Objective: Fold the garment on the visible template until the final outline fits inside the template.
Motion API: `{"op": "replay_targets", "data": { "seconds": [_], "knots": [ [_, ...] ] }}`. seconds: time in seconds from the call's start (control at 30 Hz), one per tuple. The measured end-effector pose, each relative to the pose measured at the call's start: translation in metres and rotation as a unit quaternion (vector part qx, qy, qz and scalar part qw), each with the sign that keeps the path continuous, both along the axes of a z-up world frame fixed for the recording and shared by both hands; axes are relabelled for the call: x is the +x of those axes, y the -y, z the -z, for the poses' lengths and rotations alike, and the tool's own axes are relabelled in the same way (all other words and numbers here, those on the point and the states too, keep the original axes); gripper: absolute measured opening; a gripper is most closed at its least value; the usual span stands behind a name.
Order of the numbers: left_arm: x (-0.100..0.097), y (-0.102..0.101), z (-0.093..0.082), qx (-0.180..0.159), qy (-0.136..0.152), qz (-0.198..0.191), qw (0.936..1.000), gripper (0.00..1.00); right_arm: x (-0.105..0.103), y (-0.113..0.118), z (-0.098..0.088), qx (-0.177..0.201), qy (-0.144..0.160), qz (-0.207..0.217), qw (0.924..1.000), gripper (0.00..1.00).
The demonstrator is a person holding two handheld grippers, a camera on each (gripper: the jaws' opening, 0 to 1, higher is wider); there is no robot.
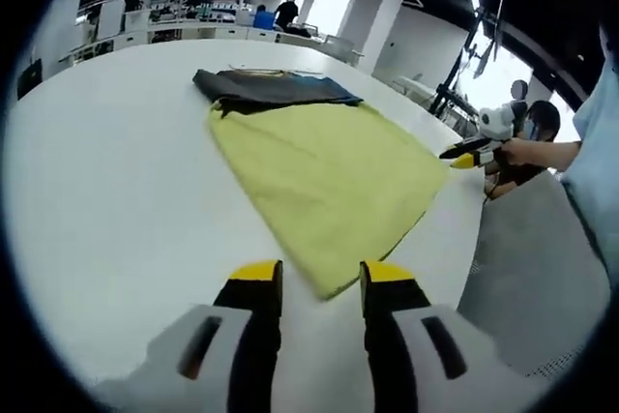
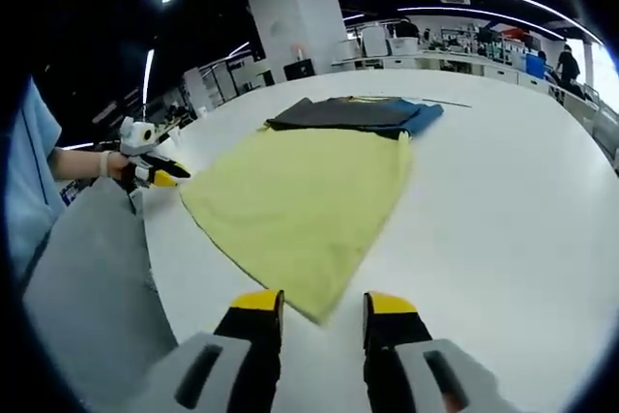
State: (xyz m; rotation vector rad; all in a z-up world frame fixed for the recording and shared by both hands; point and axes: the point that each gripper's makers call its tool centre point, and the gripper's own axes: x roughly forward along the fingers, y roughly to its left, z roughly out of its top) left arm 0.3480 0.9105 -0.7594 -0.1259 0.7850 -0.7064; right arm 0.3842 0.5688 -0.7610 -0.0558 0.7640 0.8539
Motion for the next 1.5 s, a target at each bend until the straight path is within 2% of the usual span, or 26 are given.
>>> {"op": "replay_targets", "data": {
  "seconds": [0.07,0.13,0.27,0.4,0.43,0.5,0.57,0.6,0.67,0.77,0.93,1.17,1.23,1.33,1.5],
  "knots": [
    [0.003,-0.001,0.0,0.006,0.022,-0.005,0.9997,0.26,-0.001,0.0,0.0,0.002,-0.002,0.003,1.0,0.28],
    [0.002,0.001,0.0,-0.01,0.007,-0.019,0.9997,0.24,-0.004,-0.002,0.0,0.011,-0.011,0.008,0.9999,0.26],
    [0.004,0.003,0.001,-0.018,0.011,-0.03,0.9993,0.2,-0.004,-0.002,0.0,0.018,-0.013,0.015,0.9996,0.21],
    [0.002,0.008,0.006,-0.035,-0.005,-0.043,0.9985,0.11,-0.001,-0.006,0.001,0.031,-0.027,0.03,0.9987,0.14],
    [0.003,0.008,0.008,-0.041,-0.009,-0.052,0.9978,0.09,0.003,-0.004,0.002,0.033,-0.026,0.044,0.9981,0.1],
    [0.004,0.006,0.009,-0.051,-0.02,-0.067,0.9963,0.05,0.005,-0.003,0.006,0.033,-0.044,0.061,0.9966,0.01],
    [0.002,0.007,0.01,-0.058,-0.033,-0.07,0.9953,0.0,0.005,-0.005,0.005,0.036,-0.041,0.056,0.9969,0.0],
    [0.002,0.007,0.01,-0.056,-0.03,-0.07,0.9955,0.0,0.004,-0.005,0.006,0.032,-0.053,0.055,0.9966,0.0],
    [0.002,0.008,0.008,-0.054,-0.033,-0.074,0.9953,0.0,0.004,-0.007,0.001,0.027,-0.041,0.044,0.9978,0.0],
    [0.001,0.006,0.003,-0.059,-0.03,-0.076,0.9949,0.0,0.003,-0.006,-0.005,0.022,-0.04,0.041,0.9982,0.0],
    [-0.006,0.003,-0.007,-0.071,-0.032,-0.071,0.9944,0.0,-0.001,-0.004,-0.014,0.036,-0.046,0.047,0.9972,0.0],
    [-0.03,0.003,-0.025,-0.093,-0.041,-0.065,0.9926,0.0,-0.025,0.0,-0.027,0.058,-0.063,0.061,0.9944,0.0],
    [-0.04,0.009,-0.029,-0.095,-0.044,-0.061,0.9926,0.0,-0.032,0.001,-0.028,0.062,-0.072,0.064,0.9934,0.0],
    [-0.052,0.009,-0.03,-0.098,-0.051,-0.06,0.9921,0.0,-0.051,0.001,-0.028,0.067,-0.095,0.065,0.9911,0.0],
    [-0.07,0.01,-0.032,-0.107,-0.063,-0.064,0.9901,0.0,-0.071,0.005,-0.029,0.072,-0.116,0.067,0.9883,0.0]
  ]
}}
